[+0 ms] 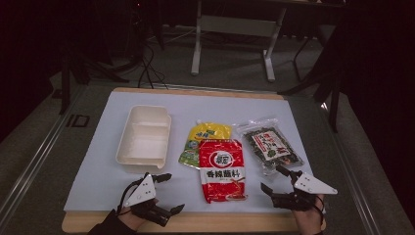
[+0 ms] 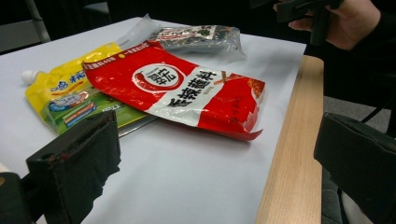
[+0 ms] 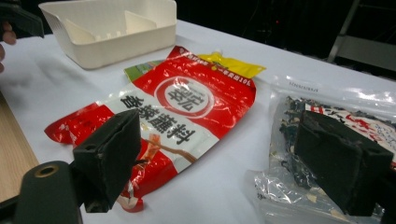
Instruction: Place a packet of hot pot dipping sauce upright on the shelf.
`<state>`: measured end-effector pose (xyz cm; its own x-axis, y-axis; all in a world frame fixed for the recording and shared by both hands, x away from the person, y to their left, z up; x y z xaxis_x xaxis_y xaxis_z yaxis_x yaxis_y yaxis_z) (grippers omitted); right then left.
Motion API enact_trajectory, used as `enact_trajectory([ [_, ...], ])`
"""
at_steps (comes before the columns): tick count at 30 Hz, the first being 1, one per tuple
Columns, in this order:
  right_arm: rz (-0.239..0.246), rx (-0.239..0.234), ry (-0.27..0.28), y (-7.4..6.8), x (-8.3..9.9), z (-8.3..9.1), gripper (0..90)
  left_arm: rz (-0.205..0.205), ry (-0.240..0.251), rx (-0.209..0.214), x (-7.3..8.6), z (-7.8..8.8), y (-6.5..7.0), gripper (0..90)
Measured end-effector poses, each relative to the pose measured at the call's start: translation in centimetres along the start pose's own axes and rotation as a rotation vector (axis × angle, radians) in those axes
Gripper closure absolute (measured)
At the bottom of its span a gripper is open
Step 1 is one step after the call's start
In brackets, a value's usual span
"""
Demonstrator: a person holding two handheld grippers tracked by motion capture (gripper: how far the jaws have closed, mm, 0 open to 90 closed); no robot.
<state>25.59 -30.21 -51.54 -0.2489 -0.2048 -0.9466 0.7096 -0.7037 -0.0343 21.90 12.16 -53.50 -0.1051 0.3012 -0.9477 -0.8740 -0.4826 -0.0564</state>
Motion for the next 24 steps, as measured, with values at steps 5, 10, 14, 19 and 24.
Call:
enact_trajectory([
  [5, 0.004, 0.002, -0.02, -0.1, 0.0, -0.1, 14.6, -0.001, -0.005, -0.002, 0.1, 0.0, 0.0, 1.5],
  [10, 0.0, -0.004, -0.034, 0.0, 0.1, -0.2, 14.6, -0.003, -0.008, -0.003, 0.1, -0.1, 0.0, 1.5],
  [14, -0.002, -0.016, -0.043, -0.3, -0.3, -0.1, 14.5, -0.002, -0.009, -0.006, 0.1, -0.1, 0.0, 1.5],
  [19, 0.003, 0.002, -0.059, -0.6, -1.4, 0.1, 14.9, -0.001, -0.011, -0.006, 0.1, -0.1, 0.1, 1.5],
  [24, 0.032, 0.028, -0.052, -0.4, -3.0, -0.1, 14.9, -0.001, -0.013, -0.004, 0.2, -0.2, 0.1, 1.5],
])
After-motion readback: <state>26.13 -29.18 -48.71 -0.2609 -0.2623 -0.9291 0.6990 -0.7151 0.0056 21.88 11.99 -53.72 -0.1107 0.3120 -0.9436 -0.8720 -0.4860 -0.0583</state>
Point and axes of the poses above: each handheld gripper's, and its own axes: z roughly backward along the jaws, x roughly out of its underside, y roughly to its right, the point moved 2 cm from there along -z, roughly forward along the jaws, and after that the axes turned 4 degrees about -z, right-handed, at the moved point
